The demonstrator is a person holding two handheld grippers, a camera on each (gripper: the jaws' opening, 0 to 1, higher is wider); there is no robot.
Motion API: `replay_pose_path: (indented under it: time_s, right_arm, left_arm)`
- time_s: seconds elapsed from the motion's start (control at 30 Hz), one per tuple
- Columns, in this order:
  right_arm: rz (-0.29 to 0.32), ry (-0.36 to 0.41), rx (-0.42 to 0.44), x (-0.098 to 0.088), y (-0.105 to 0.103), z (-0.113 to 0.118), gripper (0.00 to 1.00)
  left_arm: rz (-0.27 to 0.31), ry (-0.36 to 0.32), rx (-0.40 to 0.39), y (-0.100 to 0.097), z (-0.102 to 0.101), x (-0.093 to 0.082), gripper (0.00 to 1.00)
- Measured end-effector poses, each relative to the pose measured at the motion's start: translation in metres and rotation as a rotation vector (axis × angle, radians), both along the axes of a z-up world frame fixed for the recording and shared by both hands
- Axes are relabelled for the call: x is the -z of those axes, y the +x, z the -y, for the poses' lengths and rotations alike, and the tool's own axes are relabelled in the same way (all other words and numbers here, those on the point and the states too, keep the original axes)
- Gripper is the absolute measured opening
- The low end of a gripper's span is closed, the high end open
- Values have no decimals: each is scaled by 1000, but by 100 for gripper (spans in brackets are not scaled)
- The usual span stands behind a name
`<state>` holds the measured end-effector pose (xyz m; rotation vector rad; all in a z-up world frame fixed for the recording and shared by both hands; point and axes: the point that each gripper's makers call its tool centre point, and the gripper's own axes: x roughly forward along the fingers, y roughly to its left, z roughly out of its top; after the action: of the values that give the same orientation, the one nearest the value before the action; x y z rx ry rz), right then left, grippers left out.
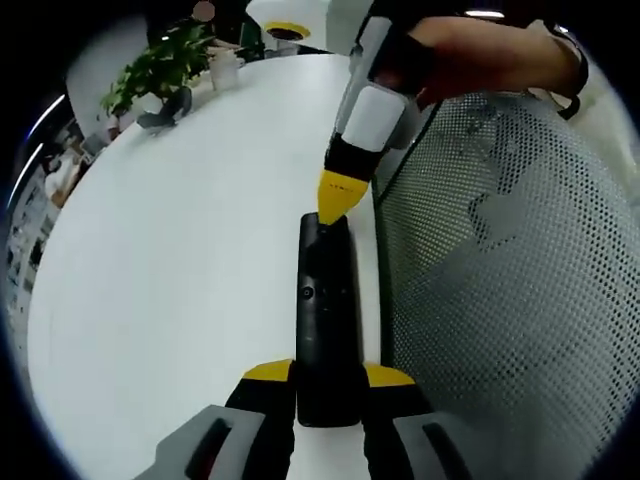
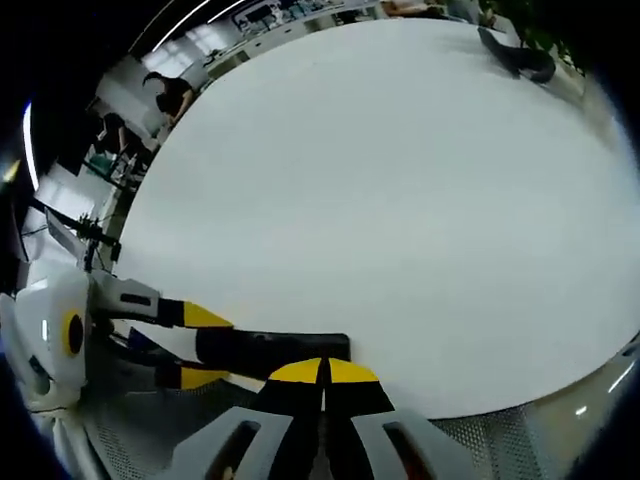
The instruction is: Press the specified remote control buttons in sequence, fully releasing each button before pressing the next.
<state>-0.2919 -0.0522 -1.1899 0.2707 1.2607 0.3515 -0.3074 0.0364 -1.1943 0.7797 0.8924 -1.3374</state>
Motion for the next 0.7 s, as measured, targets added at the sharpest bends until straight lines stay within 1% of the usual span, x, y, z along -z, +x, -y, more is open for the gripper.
replay_pose_path:
  time_s: [0.17, 0.3, 0.4, 0.43, 0.47, 0.5, 0.53, 0.7]
  right_arm:
    - [-4, 8, 18, 0, 1, 0, 0]
    - [-10, 16, 26, 0, 3, -1, 0]
    - [7, 17, 36, -4, 6, 1, 0]
    - [25, 20, 45, -5, 10, 1, 0]
    - [19, 19, 43, -5, 9, 2, 0]
    - [-6, 16, 34, -1, 8, 1, 0]
    - [-13, 14, 31, 1, 7, 1, 0]
    - [3, 3, 21, -2, 7, 1, 0]
  left_arm:
    - [6, -23, -2, -1, 0, 0, 23]
    - [6, -23, 0, 0, 0, 0, 23]
    - [0, -22, -6, 0, 0, 0, 23]
    - [-2, -22, -8, 0, 0, 0, 23]
    - [-2, -21, -6, 0, 0, 0, 23]
    - [-2, -19, -5, 0, 0, -1, 23]
    - [-1, -18, -4, 0, 0, -1, 23]
    - [1, -26, -7, 0, 0, -1, 23]
